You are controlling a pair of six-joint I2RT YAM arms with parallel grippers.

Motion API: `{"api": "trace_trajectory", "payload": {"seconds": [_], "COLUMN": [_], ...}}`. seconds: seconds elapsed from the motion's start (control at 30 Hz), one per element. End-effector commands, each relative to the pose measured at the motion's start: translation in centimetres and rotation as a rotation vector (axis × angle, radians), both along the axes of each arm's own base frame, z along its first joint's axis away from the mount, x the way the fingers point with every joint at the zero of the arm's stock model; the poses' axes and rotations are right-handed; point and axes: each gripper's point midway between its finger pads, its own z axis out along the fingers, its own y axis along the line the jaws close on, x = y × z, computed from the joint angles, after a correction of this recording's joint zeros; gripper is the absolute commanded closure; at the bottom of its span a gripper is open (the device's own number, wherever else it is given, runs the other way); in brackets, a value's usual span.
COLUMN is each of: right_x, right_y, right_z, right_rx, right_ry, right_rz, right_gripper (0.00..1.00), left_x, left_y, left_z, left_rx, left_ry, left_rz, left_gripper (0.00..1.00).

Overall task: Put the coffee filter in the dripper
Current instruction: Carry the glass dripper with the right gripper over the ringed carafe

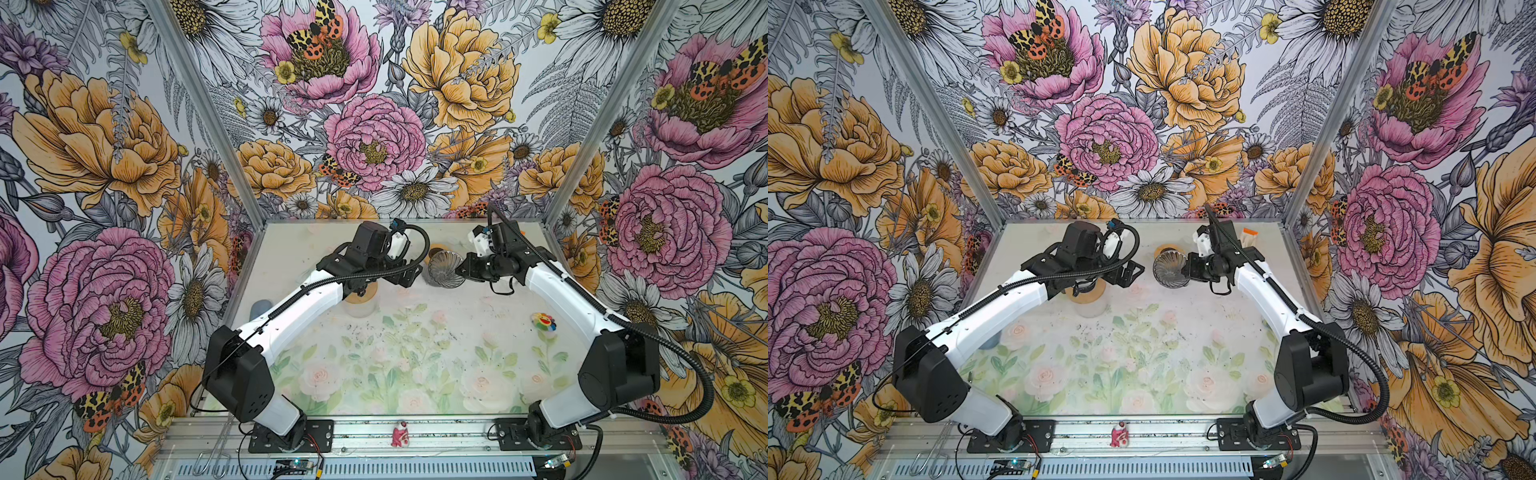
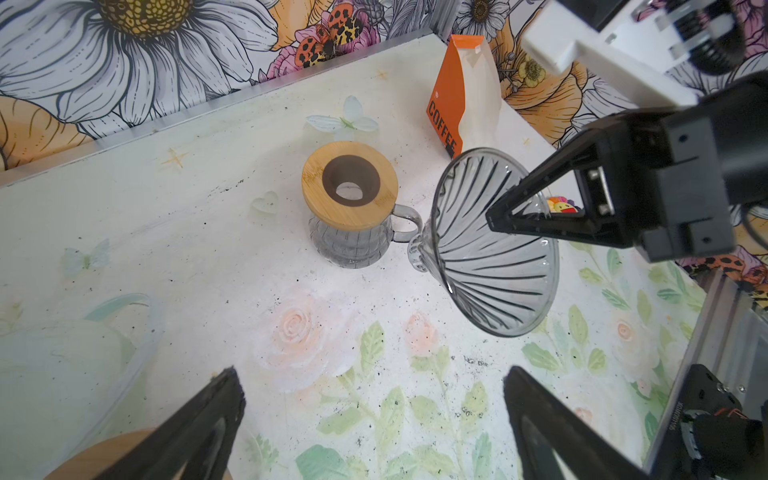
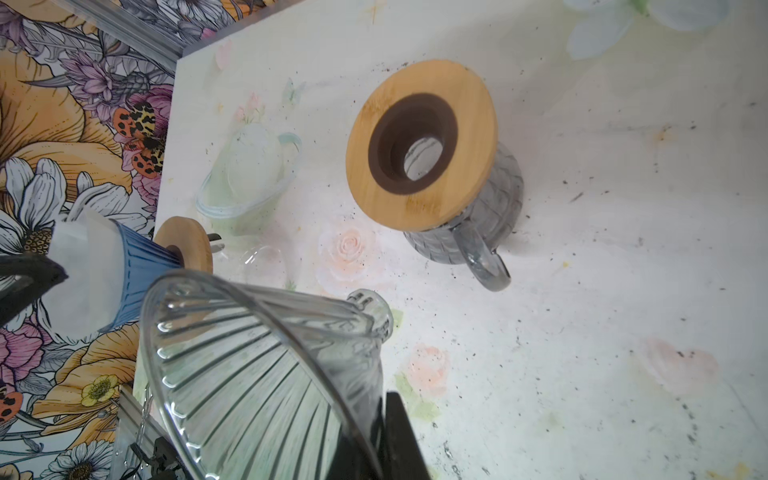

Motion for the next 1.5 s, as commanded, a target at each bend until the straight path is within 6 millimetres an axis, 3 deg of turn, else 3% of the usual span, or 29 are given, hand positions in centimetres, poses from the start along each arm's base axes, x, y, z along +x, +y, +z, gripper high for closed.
{"api": "trace_trajectory", "payload": {"seconds": [0.0,0.2,0.53,0.83,1.47], "right_x": [2.3,4.7,8.3,10.3,10.7], "right_y": [0.3,0.5,-0.3,-0.7,-0.2], "right_z": [2.6,3.2,2.1,1.1,-1.8], "right_rx": [0.035,0.056,0.015,0.000,0.017], "right_ry": [-0.074,-0.081,-0.081,-0.075,-0.003], "right_rz": [-0.002,-0.011,-0.071,-0.088,-0.075], "right_gripper": [1.00,1.00,1.00,1.00,1.00], "left_x": [1.4,2.5,3.5,3.6,3.7], "left_y": [-0.3,-0.4,-0.1,0.3,0.7], "left_z": [2.0,2.8,2.9,2.7,2.1], "left_rx": [-0.005,-0.039,-0.050,-0.053,-0.061], "left_ry": [-0.074,-0.106,-0.112,-0.103,-0.081], "left_rz": [0.025,0.045,0.065,0.071,0.073], "left_gripper": [0.01,0.01,0.01,0.01,0.01]}}
